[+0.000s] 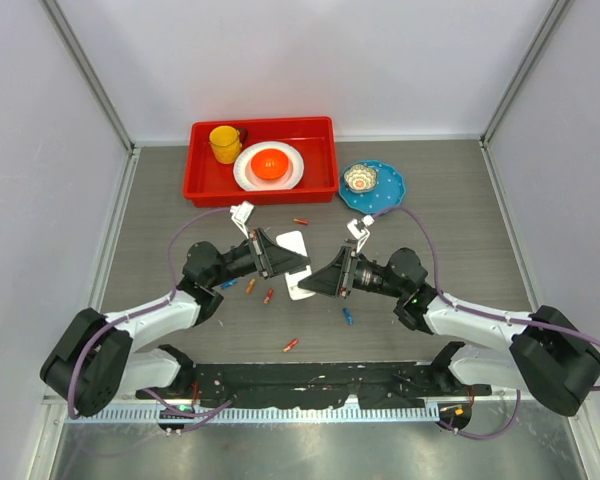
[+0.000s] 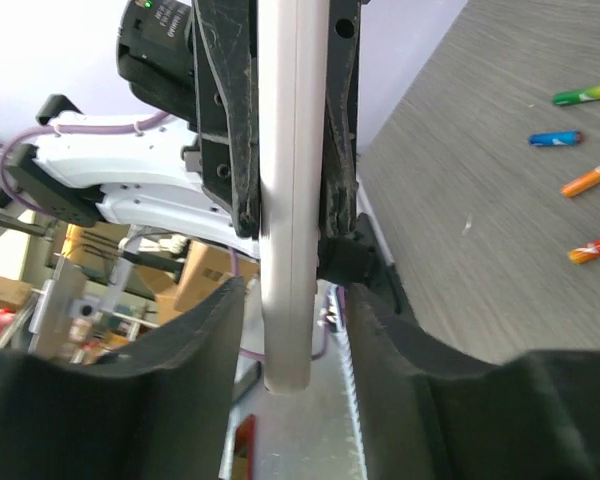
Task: Load the batteries into the remote control
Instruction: Adjust the remote control.
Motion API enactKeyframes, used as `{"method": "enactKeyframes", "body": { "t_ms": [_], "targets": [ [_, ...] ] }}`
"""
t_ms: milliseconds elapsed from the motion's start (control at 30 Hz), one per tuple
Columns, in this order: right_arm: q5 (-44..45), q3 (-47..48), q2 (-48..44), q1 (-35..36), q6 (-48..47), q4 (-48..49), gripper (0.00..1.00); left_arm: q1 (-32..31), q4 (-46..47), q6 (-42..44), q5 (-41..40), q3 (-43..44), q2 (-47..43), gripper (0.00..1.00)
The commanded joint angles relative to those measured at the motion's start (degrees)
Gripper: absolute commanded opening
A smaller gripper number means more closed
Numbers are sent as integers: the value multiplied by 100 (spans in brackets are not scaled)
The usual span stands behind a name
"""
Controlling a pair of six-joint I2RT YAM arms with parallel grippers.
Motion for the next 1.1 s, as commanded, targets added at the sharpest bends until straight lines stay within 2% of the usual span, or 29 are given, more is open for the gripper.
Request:
{"method": "enactKeyframes", "body": {
  "t_ms": [0, 100, 200, 233, 267, 367, 433, 500, 533, 633, 700, 833, 900, 967, 1067],
  "targets": [
    [-86, 203, -356, -22, -409, -397, 55, -21, -450, 315, -391, 46, -370, 0],
    [-148, 431, -769, -66, -970, -1292, 62, -21, -951, 579, -663, 125, -546, 0],
    [-105, 869, -1217, -84, -1664, -2749, 67, -21, -1426, 860, -970, 213, -766, 0],
    [-26, 994, -1305, -75, -2163, -3624, 68, -21, -1522, 931, -1067, 257, -879, 0],
    [97, 1108, -1384, -75, -2464, -4076, 69, -12, -1750, 1001, -1173, 249, -933, 0],
    [1167, 1425, -1622, -75, -3151, -5483, 72, -21, -1919, 1291, -1673, 109, -1187, 0],
    [1985, 1478, -1675, -75, -3284, -6002, 74, -29, -1622, 1318, -2113, -232, -1328, 0],
    [2512, 1417, -1640, -75, -3294, -6180, 79, -12, -1375, 1248, -2351, -471, -1460, 0],
    [3185, 1399, -1527, -75, -3224, -6347, 81, -12, -1183, 1230, -2334, -603, -1478, 0],
    [4024, 1294, -1342, -75, -3118, -6436, 82, -12, -971, 1213, -2011, -631, -1382, 0],
    [4438, 1215, -1315, -75, -2969, -6436, 84, -12, -673, 1134, -1747, -683, -1207, 0],
    [4966, 1320, -1201, -84, -2977, -6515, 91, -12, 653, 756, -1306, -929, -1013, 5],
    [5160, 1399, -1096, -92, -2933, -6550, 94, -12, 718, 624, -1270, -990, -1021, 0],
    [5257, 1460, -990, -110, -2942, -6559, 95, -12, 499, 563, -1253, -982, -1083, 0],
    [5249, 1540, -867, -110, -3047, -6375, 94, -12, -335, 483, -1122, -824, -1249, 0]
  ]
}}
